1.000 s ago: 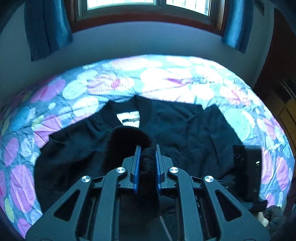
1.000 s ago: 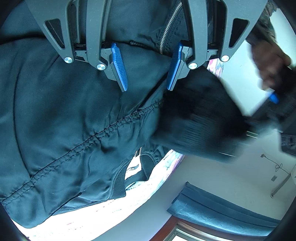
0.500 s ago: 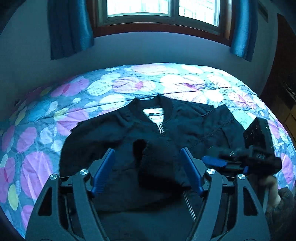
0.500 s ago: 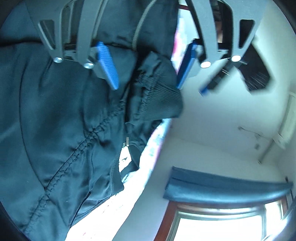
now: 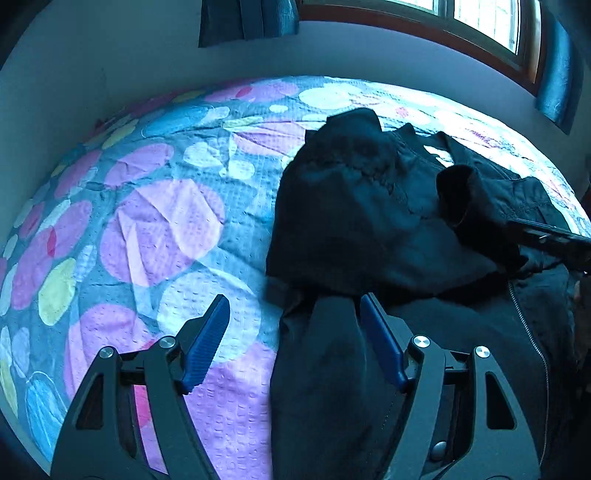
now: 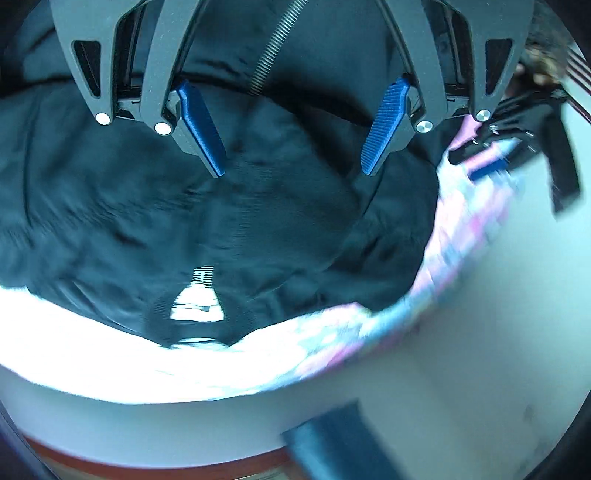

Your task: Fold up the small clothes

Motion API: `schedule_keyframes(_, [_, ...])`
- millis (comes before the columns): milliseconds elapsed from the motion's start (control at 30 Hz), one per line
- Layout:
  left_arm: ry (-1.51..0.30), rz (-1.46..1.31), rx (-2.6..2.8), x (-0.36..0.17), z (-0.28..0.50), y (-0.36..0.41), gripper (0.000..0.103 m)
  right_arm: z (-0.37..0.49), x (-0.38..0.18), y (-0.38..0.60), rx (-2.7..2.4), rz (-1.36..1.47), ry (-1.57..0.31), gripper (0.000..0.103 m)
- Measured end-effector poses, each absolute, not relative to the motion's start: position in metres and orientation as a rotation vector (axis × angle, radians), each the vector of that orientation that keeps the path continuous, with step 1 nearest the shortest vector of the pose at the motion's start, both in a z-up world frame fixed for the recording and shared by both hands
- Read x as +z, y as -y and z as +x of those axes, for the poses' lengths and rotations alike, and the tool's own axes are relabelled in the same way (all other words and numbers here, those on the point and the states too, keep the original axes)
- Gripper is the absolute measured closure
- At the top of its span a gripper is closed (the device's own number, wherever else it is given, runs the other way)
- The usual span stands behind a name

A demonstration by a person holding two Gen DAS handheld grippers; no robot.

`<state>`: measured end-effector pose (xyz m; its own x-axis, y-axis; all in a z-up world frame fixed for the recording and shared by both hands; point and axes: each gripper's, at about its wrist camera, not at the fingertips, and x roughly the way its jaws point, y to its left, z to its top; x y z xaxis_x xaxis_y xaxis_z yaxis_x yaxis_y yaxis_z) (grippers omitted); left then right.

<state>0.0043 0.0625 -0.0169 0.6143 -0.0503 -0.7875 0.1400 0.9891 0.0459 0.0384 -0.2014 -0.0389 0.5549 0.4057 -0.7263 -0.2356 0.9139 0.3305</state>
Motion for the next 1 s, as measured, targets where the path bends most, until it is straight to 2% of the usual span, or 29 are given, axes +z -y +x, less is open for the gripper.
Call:
schedule_keyframes(100, [-0.923, 0.11, -0.107, -0.028, 0.005, -0.06, 0.03, 0.048, -0.047, 0.166, 0.231, -0.056, -0.881, 0.028])
schedule_keyframes(167, [-0.938, 0.096, -0.107, -0.034, 0.005, -0.061, 0.03, 0.052, -0.048, 0.17, 0.18, -0.058, -0.855, 0.028])
schedule_keyframes(433, [-0.966, 0.061, -0.115, -0.046, 0.009, -0.067, 0.03, 0.037, -0.048, 0.275, 0.161, 0.439, -0.807, 0.028])
schedule_keyframes(667, [-0.967, 0.069, -0.11, -0.047, 0.013, -0.064, 0.029, 0.048, -0.085, 0.325, 0.349, 0.83, -0.869, 0.028])
schedule_keyframes(733, [-0.968, 0.067, -0.108, -0.047, 0.014, -0.065, 0.029, 0.05, -0.089, 0.324, 0.326, 0.8, -0.892, 0.047])
schedule_keyframes(800, [-0.969, 0.064, -0.109, -0.047, 0.014, -0.065, 0.029, 0.05, -0.088, 0.32, 0.306, 0.754, -0.933, 0.079])
schedule_keyframes(833, [-0.968, 0.064, -0.109, -0.047, 0.014, -0.065, 0.029, 0.052, -0.088, 0.318, 0.339, 0.772, -0.95, 0.085])
schedule_keyframes(1000, [-0.962, 0.083, -0.104, -0.045, 0.014, -0.063, 0.028, 0.068, -0.054, 0.297, 0.487, 0.86, -0.912, 0.088])
